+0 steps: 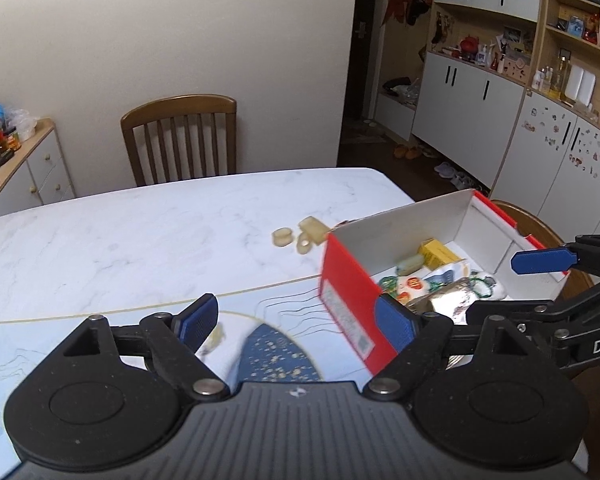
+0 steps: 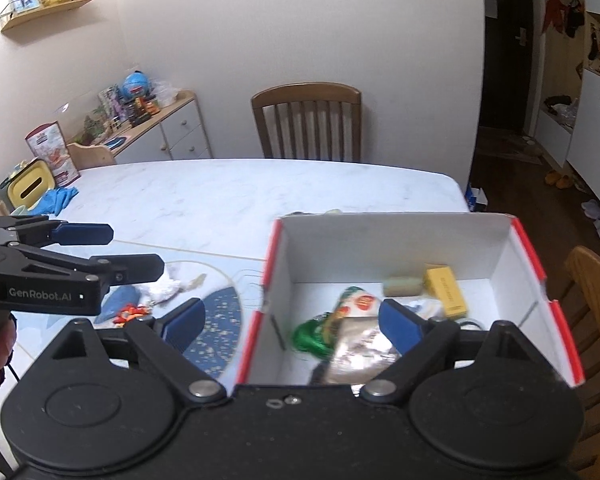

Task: Organize objects
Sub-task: 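Move both tools back from the shoebox toward the keychain and bead bag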

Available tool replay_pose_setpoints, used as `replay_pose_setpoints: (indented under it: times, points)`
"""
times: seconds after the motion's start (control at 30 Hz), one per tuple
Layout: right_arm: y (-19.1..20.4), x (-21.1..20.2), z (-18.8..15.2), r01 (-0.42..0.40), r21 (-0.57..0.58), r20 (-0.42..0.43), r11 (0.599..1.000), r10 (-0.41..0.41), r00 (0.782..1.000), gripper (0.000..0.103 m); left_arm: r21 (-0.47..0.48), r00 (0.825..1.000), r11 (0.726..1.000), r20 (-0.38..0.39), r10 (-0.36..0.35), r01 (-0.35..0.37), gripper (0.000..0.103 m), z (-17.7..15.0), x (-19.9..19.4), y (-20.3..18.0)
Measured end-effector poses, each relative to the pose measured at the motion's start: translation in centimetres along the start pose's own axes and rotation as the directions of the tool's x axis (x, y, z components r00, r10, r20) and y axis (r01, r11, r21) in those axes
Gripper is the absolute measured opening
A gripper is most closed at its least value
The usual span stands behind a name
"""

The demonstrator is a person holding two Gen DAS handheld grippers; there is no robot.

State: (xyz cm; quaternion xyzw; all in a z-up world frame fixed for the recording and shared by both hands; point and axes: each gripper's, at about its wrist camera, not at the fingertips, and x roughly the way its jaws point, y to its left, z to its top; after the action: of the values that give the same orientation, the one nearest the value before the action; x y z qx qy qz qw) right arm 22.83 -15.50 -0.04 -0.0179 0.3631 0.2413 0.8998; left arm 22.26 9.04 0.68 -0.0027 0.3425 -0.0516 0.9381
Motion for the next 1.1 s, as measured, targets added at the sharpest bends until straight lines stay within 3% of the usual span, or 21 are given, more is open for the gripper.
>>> replay_pose_setpoints:
  times: [0.43,0.5,0.93,1.1]
  points:
    - [5.0,2.7,1.4,-0.027,-0.042,-0.024,0.999,0.026,0.999,0.093,-0.048,1.0,0.999,0.012,0.011,-0.01,0.09,-1.8,-0.9,5.7]
    - [5.9,3.3,1.6,-0.036,-0.046,-0.032,0.998,0.035,0.999,0.093,-0.051,1.0,0.999,0.013,0.013,-0.013,0.103,-2.2,-1.0,6.5]
    - [10.7,8.9,3.4,-0.08,-0.074,-0.101,0.994,0.073,0.992,0.093,-0.117,0.998,0.991,-0.026,0.054,-0.057,0.103,-5.7,-0.3,12.3]
    - [12.0,11.6,3.7,-0.083,-0.097,-0.138,0.992,0.069,0.988,0.093,-0.128,0.995,0.989,-0.074,0.06,-0.069,0.103,-7.3,1.2,14.1]
